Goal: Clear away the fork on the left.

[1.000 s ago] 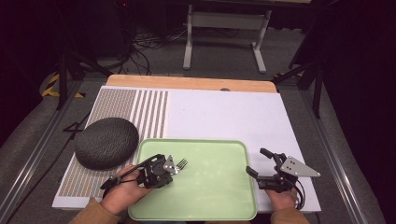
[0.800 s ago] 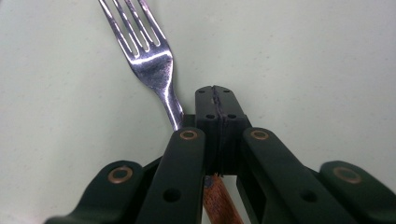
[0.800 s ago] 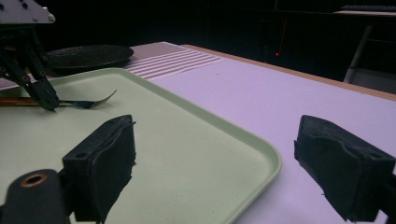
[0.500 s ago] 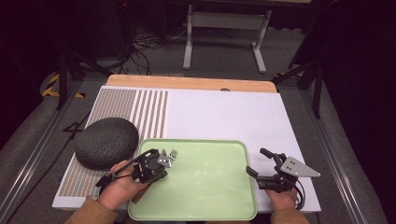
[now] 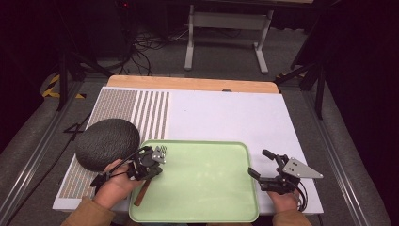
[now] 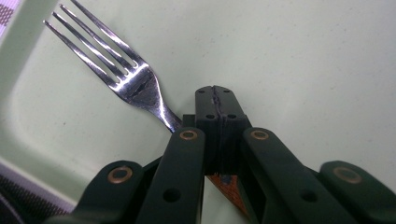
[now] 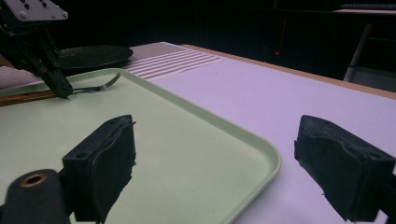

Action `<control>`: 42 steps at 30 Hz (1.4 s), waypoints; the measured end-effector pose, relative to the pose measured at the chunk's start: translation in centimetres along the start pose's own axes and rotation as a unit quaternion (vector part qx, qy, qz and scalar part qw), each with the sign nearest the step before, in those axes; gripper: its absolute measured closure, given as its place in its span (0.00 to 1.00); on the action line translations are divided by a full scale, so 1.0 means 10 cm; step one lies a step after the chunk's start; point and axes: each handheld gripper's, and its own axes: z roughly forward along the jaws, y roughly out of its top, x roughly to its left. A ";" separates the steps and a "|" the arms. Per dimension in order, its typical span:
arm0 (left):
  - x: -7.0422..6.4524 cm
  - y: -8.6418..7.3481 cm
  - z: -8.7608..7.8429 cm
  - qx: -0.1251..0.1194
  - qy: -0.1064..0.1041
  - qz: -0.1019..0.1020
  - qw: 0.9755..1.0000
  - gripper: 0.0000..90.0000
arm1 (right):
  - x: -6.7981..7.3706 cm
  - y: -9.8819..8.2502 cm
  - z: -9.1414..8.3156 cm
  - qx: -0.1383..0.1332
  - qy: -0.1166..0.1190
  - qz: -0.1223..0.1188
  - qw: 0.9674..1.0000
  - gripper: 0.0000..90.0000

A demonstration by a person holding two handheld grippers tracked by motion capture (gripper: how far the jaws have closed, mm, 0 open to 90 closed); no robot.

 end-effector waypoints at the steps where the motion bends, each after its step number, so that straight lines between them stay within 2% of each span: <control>1: 0.01 -0.01 0.00 0.001 0.001 -0.002 1.000 1.00 | 0.00 0.00 0.00 0.000 0.000 0.000 1.000 0.14; 7: 0.07 -0.06 -0.02 0.000 0.007 -0.011 1.000 1.00 | 0.00 0.00 0.00 0.000 0.000 0.001 1.000 0.14; 13: 0.12 -0.14 -0.05 0.003 0.016 -0.029 0.999 1.00 | 0.00 0.00 -0.01 -0.001 -0.001 0.002 1.000 0.14; 21: 0.13 -0.20 -0.08 0.006 0.029 -0.036 0.999 0.99 | -0.01 0.00 -0.01 -0.002 0.003 0.004 1.000 0.14; 23: 0.12 -0.20 -0.08 0.007 0.034 -0.034 0.999 0.96 | -0.01 0.00 -0.01 -0.002 0.004 0.003 1.000 0.14; 26: 0.11 -0.21 -0.10 -0.003 0.040 -0.030 0.999 0.92 | -0.01 0.00 -0.01 -0.002 0.004 0.005 1.000 0.14; 28: 0.10 -0.21 -0.13 -0.019 0.033 -0.026 0.999 0.90 | -0.01 0.00 -0.01 -0.003 0.005 0.005 1.000 0.14; 29: 0.08 -0.21 -0.16 -0.035 0.036 -0.021 0.999 0.81 | -0.01 0.00 0.00 -0.002 0.007 0.005 1.000 0.14; 31: 0.07 -0.22 -0.20 -0.056 0.037 -0.018 0.998 0.73 | -0.01 0.00 0.00 -0.002 0.008 0.005 1.000 0.14; 32: 0.05 -0.23 -0.23 -0.069 0.034 -0.016 0.997 0.73 | -0.01 0.00 0.00 -0.002 0.008 0.005 1.000 0.14; 35: 0.02 -0.30 -0.31 -0.104 0.009 -0.020 0.994 0.60 | -0.01 0.00 0.00 -0.002 0.010 0.007 1.000 0.14; 36: 0.01 -0.32 -0.33 -0.115 0.010 -0.023 0.993 0.56 | -0.01 0.00 0.00 -0.002 0.011 0.006 1.000 0.14; 37: 0.01 -0.37 -0.36 -0.129 0.007 -0.027 0.991 0.53 | -0.01 0.00 0.01 -0.002 0.013 0.006 1.000 0.14; 39: 0.02 -0.45 -0.41 -0.162 0.006 -0.038 0.986 0.41 | -0.01 0.00 0.02 -0.001 0.016 0.006 1.000 0.14; 40: 0.02 -0.47 -0.42 -0.170 0.006 -0.042 0.985 0.38 | -0.01 0.00 0.02 -0.001 0.018 0.007 1.000 0.15; 42: 0.02 -0.55 -0.45 -0.203 0.005 -0.050 0.978 0.30 | -0.01 0.00 0.02 -0.001 0.021 0.006 1.000 0.15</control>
